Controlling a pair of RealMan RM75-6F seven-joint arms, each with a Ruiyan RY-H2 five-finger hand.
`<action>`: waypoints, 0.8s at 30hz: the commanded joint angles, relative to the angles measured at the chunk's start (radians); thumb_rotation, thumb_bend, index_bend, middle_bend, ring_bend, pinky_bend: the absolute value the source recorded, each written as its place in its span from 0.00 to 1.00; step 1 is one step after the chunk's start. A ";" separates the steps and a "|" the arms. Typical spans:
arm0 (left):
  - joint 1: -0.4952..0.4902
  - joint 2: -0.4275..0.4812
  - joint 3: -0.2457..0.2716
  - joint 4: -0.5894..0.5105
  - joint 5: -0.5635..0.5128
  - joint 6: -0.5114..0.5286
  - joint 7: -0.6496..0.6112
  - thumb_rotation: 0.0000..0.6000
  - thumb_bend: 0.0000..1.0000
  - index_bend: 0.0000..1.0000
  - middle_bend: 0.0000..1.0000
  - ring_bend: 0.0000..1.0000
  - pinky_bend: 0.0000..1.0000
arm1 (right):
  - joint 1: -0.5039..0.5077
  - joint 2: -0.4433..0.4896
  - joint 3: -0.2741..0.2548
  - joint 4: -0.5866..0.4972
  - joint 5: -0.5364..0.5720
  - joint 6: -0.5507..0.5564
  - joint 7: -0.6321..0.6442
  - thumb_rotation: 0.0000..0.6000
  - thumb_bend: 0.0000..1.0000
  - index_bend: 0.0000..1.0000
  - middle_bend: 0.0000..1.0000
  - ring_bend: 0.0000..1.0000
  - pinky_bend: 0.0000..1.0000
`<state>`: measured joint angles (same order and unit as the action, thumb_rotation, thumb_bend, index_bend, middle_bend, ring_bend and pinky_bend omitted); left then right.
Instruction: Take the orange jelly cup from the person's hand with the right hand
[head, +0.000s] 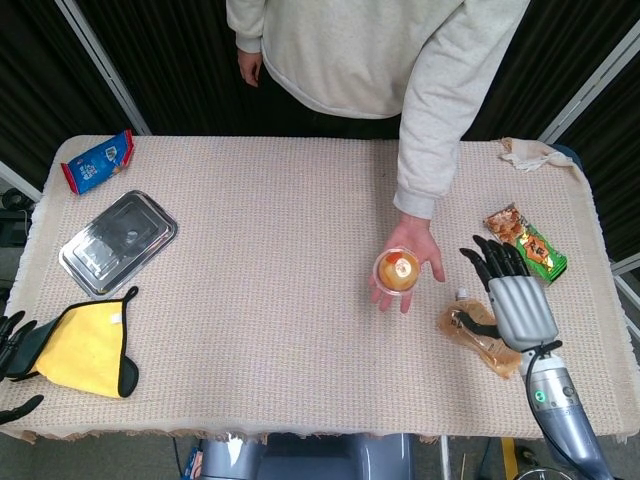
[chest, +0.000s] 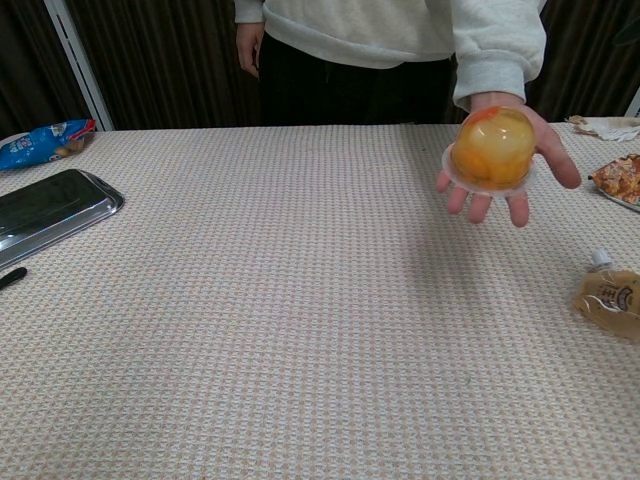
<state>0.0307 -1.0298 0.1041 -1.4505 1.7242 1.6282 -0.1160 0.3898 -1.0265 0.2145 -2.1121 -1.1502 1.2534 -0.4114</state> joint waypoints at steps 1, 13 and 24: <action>0.000 0.001 0.001 0.000 0.002 0.001 0.001 1.00 0.00 0.01 0.00 0.00 0.00 | 0.098 -0.007 0.053 -0.038 0.150 -0.076 -0.092 1.00 0.14 0.13 0.08 0.03 0.04; 0.000 0.003 0.002 -0.003 0.000 -0.002 0.000 1.00 0.00 0.01 0.00 0.00 0.00 | 0.218 -0.144 0.050 -0.005 0.317 -0.063 -0.218 1.00 0.14 0.13 0.13 0.04 0.05; -0.001 0.005 0.002 -0.007 -0.003 -0.007 -0.002 1.00 0.00 0.01 0.00 0.00 0.00 | 0.291 -0.247 0.054 0.060 0.362 -0.028 -0.265 1.00 0.15 0.16 0.12 0.04 0.09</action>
<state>0.0296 -1.0246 0.1064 -1.4571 1.7212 1.6213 -0.1178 0.6755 -1.2663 0.2679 -2.0587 -0.7933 1.2227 -0.6703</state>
